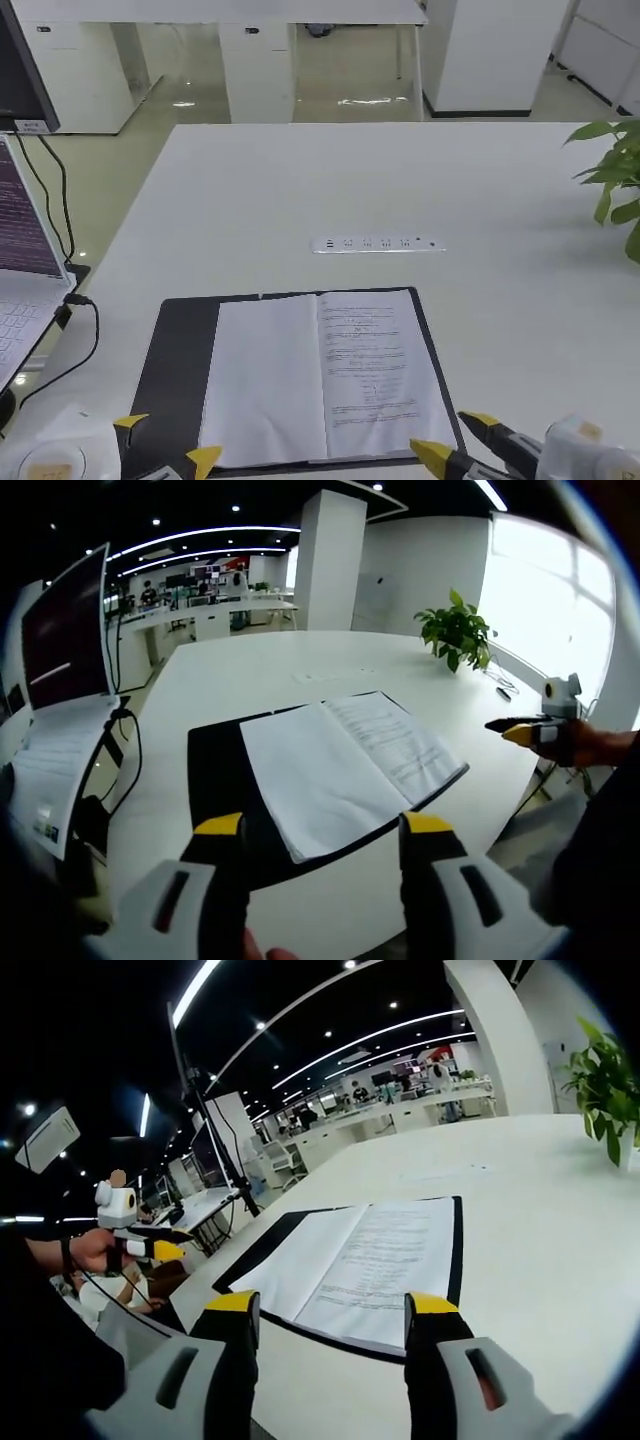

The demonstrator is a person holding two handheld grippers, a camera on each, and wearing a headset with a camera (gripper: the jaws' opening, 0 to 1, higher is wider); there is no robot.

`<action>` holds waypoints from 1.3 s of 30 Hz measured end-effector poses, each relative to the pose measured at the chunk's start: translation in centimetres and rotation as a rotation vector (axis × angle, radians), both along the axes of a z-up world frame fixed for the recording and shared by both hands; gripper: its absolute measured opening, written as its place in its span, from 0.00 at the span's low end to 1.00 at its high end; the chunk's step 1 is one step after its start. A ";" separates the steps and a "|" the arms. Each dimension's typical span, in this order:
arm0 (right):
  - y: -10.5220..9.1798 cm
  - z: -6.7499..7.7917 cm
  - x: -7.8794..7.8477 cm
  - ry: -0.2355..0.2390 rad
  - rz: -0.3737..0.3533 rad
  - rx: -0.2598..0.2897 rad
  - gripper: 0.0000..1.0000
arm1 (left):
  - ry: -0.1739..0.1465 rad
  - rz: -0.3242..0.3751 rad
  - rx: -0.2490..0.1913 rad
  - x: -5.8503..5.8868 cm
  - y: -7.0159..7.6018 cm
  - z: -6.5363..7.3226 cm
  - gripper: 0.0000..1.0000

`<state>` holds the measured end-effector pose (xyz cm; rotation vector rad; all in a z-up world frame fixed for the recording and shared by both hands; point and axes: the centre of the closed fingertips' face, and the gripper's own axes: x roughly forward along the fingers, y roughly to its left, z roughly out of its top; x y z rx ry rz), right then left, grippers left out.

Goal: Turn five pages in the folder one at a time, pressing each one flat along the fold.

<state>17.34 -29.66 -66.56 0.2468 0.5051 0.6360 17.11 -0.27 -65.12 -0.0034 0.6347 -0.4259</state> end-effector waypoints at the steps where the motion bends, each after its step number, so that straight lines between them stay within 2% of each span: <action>1: -0.1 0.0 0.0 0.000 -0.003 0.003 0.58 | 0.000 0.000 -0.002 0.1 -0.1 0.0 0.60; 7: -0.6 -0.5 -0.4 0.010 -0.017 -0.004 0.58 | 0.008 -0.006 0.000 0.6 -0.5 -0.1 0.60; 12: -0.8 -0.5 -0.7 0.007 -0.031 0.002 0.58 | -0.001 -0.017 -0.005 1.2 -1.2 0.3 0.60; 20: -0.5 -1.4 -2.0 0.020 -0.017 -0.018 0.60 | 0.005 -0.063 0.004 1.5 -2.6 0.0 0.60; 25: -0.8 -1.6 -2.3 0.024 -0.027 -0.022 0.61 | 0.008 -0.096 0.008 1.9 -3.6 0.1 0.61; 34: -1.4 -1.7 -2.6 0.027 -0.033 -0.032 0.63 | -0.003 -0.206 0.016 3.5 -7.4 0.5 0.62; 39: -1.7 -1.8 -2.8 0.029 -0.032 -0.039 0.63 | 0.002 -0.244 0.000 4.3 -9.2 0.5 0.61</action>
